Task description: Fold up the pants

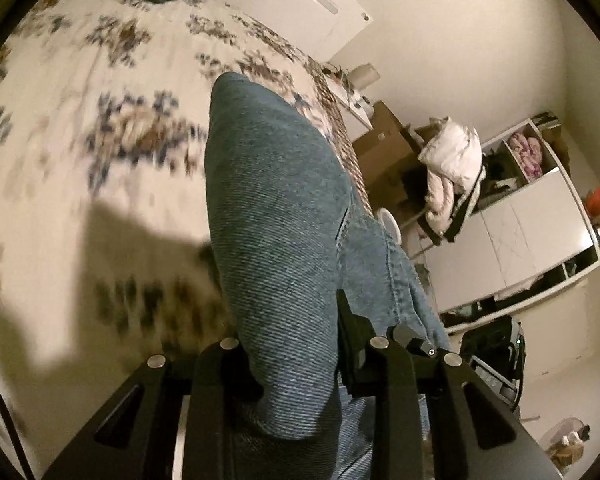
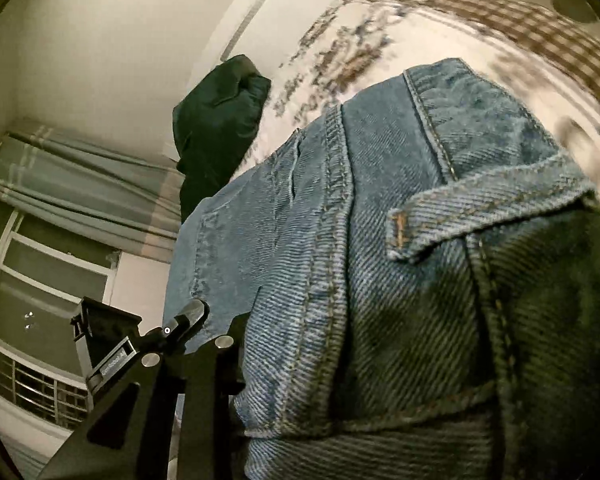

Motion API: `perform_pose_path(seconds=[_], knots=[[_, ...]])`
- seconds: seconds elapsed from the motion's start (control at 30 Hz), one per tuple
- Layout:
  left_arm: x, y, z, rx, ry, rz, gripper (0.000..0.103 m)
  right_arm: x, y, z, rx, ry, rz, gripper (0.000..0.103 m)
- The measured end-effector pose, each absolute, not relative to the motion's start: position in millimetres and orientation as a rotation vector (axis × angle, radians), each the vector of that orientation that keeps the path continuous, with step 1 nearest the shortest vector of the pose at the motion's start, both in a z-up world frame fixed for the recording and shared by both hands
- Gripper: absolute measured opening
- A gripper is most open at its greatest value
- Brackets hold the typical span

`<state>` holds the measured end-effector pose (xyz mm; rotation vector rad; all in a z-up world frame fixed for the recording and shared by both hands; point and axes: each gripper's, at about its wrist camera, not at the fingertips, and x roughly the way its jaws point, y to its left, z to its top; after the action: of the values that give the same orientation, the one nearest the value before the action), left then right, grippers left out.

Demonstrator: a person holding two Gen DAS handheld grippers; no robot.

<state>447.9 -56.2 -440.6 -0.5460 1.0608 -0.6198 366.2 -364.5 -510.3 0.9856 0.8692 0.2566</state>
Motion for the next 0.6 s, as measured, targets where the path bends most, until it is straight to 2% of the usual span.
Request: perform_pose_path(seconds=[0.23, 0.27, 0.33, 0.4, 0.43, 0.5, 0.6], knots=[[579.7, -48.6, -479.2, -0.531, 1.088, -0.567, 0.025, 525.3, -365.0, -550.4, 0.964, 0.878, 0.283, 0.031], [598.8, -46.3, -492.2, -0.517, 1.107, -0.558, 0.03, 539.9, -362.9, -563.5, 0.959, 0.89, 0.287, 0.034], [630.9, -38.2, -533.8, -0.481, 1.203, -0.477, 0.041, 576.5, -362.8, -611.3, 0.98, 0.999, 0.22, 0.063], [638.3, -25.5, -571.3, -0.439, 1.297, -0.373, 0.041, 583.3, -372.0, -660.8, 1.026, 1.157, 0.125, 0.063], [634.0, -18.8, -582.5, -0.448, 1.32, -0.358, 0.043, 577.6, -375.0, -671.6, 1.048, 1.17, 0.144, 0.063], [611.6, -3.1, -587.2, -0.532, 1.285, -0.374, 0.055, 564.5, -376.7, -669.9, 1.009, 1.138, 0.172, 0.063], [571.9, 1.8, -577.0, -0.573, 1.238, -0.365, 0.06, 547.2, -377.2, -660.9, 0.932, 1.124, 0.15, 0.065]])
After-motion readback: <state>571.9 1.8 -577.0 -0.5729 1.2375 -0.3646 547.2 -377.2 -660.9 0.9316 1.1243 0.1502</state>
